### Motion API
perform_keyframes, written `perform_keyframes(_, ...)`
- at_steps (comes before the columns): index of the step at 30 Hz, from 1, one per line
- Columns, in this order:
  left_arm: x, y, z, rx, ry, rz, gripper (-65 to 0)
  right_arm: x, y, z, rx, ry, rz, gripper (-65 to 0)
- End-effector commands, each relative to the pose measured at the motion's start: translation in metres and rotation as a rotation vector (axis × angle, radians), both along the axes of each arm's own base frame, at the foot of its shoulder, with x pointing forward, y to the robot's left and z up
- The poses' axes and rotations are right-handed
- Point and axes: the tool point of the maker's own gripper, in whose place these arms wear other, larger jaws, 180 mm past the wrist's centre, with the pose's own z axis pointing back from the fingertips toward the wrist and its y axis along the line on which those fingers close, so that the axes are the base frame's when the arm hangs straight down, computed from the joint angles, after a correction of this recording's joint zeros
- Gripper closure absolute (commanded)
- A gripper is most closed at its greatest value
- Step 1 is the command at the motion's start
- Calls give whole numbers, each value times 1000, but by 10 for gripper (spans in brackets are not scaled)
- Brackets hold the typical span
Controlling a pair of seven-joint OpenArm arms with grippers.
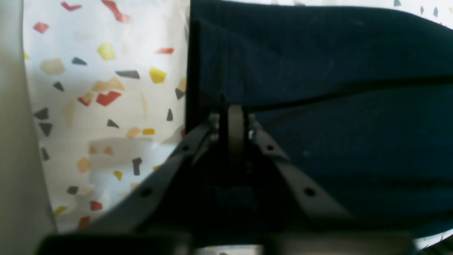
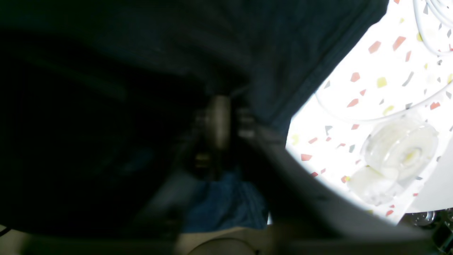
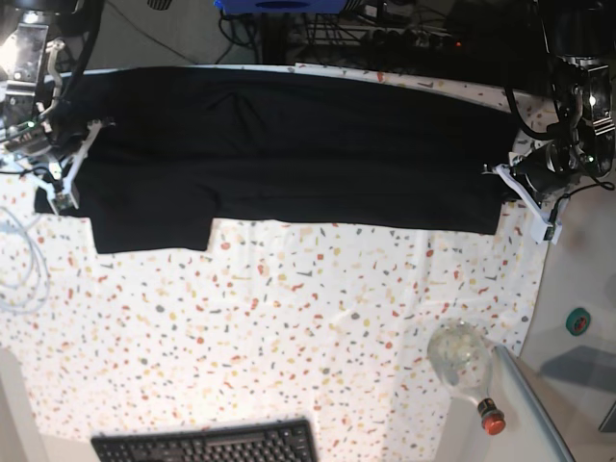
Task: Layout the t-shirt on the table in an organized manner, then fold the t-shirt properly
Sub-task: 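Release the hem and lift both grippers away from the shirt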
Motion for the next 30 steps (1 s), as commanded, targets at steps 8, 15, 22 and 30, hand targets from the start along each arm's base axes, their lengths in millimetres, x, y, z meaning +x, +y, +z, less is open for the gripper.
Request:
perform_keyframes(8, 16, 12, 50, 62, -149, -4, -474, 12, -41, 57, -104, -155, -81, -314)
perform_keyframes(15, 23, 3, 80, 34, -271, 49, -59, 47, -38, 64, -69, -239, -80, -167)
perform_keyframes(22, -3, -34, 36, -52, -169, 36, 0, 73, -36, 24, 40, -213, -125, 0)
perform_keyframes(30, -26, -21, -3, -75, -46, 93, 0, 77, -48, -8, 89, -165, -156, 0)
